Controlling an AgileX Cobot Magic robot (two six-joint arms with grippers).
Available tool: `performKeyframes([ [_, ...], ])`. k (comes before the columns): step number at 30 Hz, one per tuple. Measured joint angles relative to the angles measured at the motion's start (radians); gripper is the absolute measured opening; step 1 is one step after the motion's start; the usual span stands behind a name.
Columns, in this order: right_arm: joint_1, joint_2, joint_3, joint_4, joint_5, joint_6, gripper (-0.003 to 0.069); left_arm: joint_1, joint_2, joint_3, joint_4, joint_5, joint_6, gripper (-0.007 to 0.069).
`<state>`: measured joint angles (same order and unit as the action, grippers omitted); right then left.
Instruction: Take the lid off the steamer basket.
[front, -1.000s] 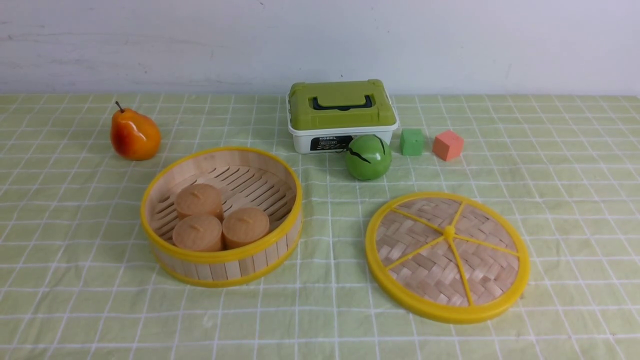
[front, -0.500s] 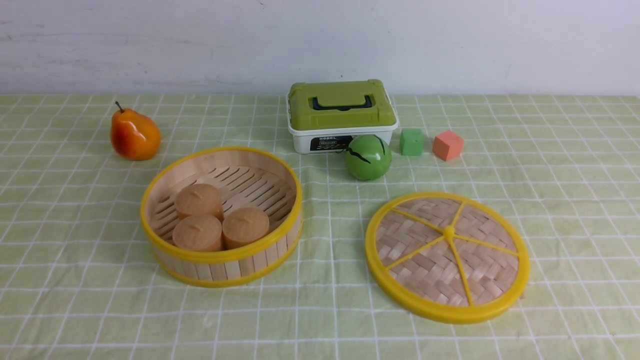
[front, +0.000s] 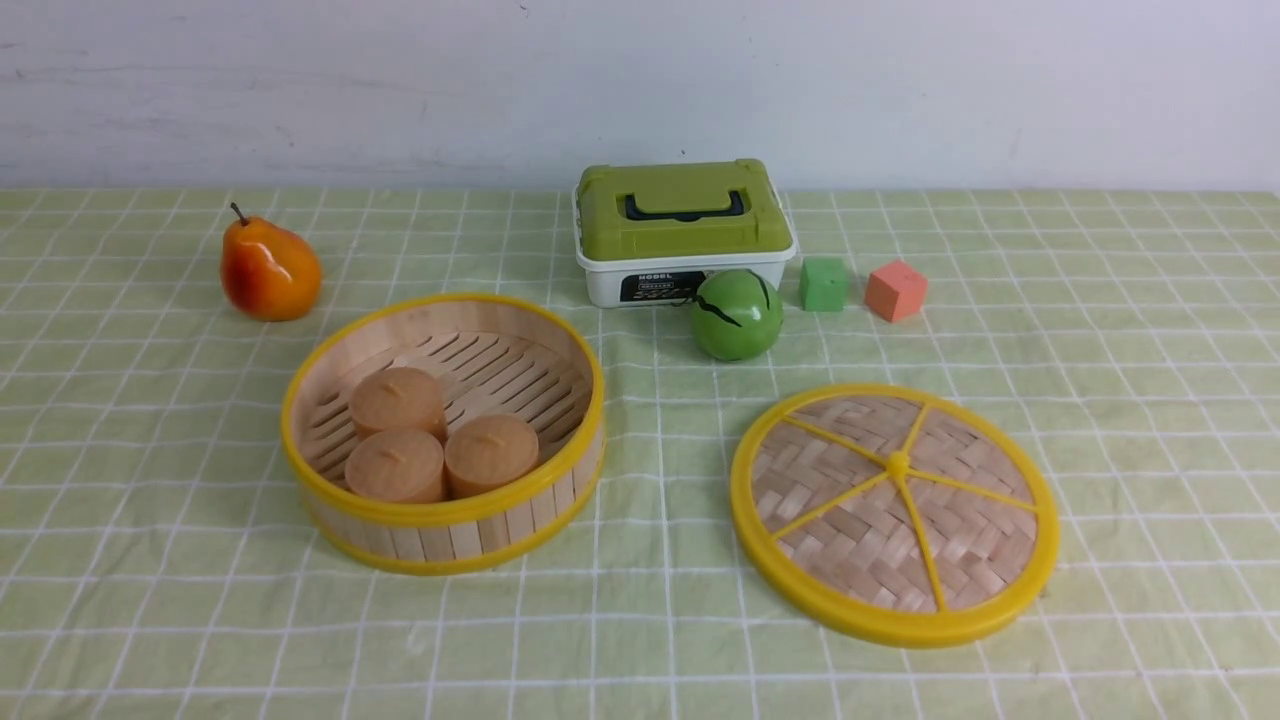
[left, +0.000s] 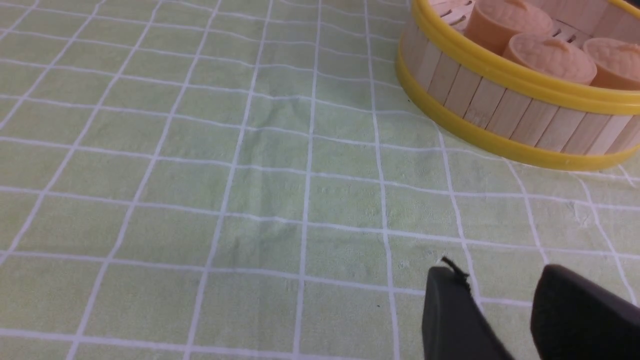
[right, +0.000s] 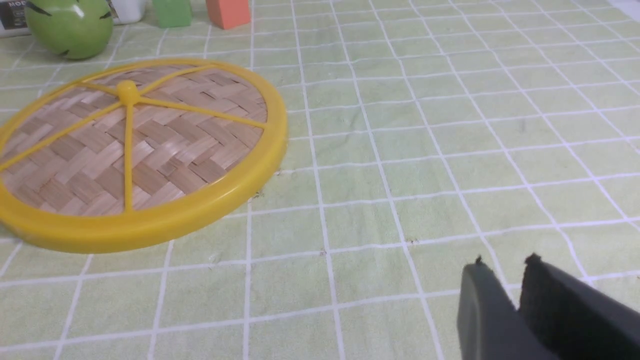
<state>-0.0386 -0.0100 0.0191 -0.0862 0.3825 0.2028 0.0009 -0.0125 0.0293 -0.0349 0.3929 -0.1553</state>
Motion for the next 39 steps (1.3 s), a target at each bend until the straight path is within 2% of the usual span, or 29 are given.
performKeyframes([
  [39,0.000,0.000,0.000,0.000,0.000,0.002,0.0147,0.000,0.000,0.000,0.000,0.000,0.000,0.0239],
])
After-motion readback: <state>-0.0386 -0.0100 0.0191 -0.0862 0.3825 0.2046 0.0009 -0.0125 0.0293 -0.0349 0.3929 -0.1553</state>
